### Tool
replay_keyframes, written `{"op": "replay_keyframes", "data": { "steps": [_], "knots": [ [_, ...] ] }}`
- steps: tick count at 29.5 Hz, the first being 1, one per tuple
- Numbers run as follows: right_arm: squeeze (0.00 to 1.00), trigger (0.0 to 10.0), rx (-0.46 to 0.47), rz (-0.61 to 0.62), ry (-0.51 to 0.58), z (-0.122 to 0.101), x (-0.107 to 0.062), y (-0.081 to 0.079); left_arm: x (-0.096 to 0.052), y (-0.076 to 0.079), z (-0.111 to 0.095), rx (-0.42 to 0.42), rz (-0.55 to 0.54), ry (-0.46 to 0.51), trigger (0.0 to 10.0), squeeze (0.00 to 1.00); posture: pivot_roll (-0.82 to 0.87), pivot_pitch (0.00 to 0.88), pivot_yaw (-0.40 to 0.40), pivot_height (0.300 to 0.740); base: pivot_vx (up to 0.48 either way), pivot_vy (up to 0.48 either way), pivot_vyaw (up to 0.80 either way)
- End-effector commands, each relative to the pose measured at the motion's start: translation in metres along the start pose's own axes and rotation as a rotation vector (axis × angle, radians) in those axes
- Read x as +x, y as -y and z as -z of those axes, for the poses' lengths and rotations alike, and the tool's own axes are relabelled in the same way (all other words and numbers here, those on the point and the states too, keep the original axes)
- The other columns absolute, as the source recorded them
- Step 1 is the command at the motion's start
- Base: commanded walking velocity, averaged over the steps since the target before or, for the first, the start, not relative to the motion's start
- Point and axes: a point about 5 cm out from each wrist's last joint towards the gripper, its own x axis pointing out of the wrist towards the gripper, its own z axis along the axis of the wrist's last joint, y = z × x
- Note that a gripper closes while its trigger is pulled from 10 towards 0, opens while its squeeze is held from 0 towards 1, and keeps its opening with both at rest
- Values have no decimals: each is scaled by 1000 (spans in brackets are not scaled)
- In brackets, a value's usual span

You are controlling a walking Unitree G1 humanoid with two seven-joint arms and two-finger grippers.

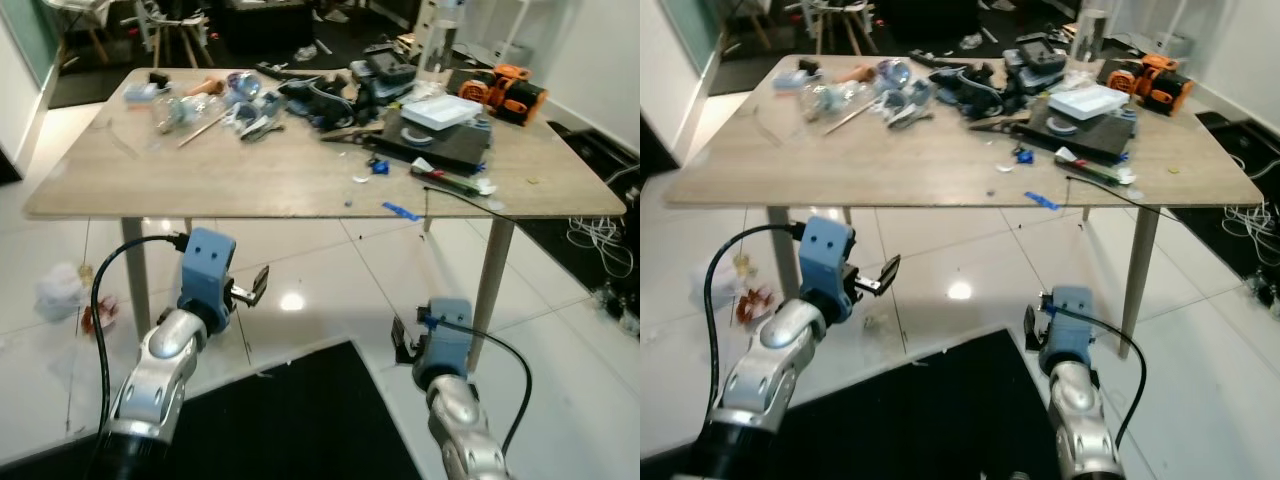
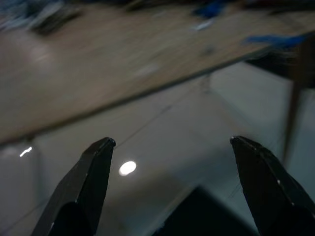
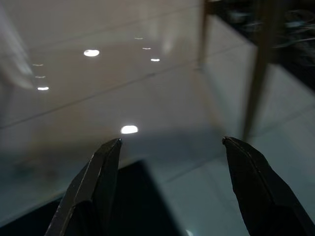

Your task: Picking trash to rubbish bin

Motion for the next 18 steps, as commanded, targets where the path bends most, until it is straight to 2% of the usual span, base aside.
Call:
{"op": "replay_keyframes", "data": {
  "steps": [1, 18],
  "knots": [
    [0, 10000, 4, 6, 6, -3, 0, 1, -3, -2, 4, 0, -9, -18, 10000, 0, -5, 121, 35, 740, 435, 0, 0],
    [0, 10000, -8, -8, 114, -34, 4, -1, -3, 0, -1, 0, 3, -2, 10000, 0, -10, 114, 35, 740, 436, 0, 0]
  ]
}}
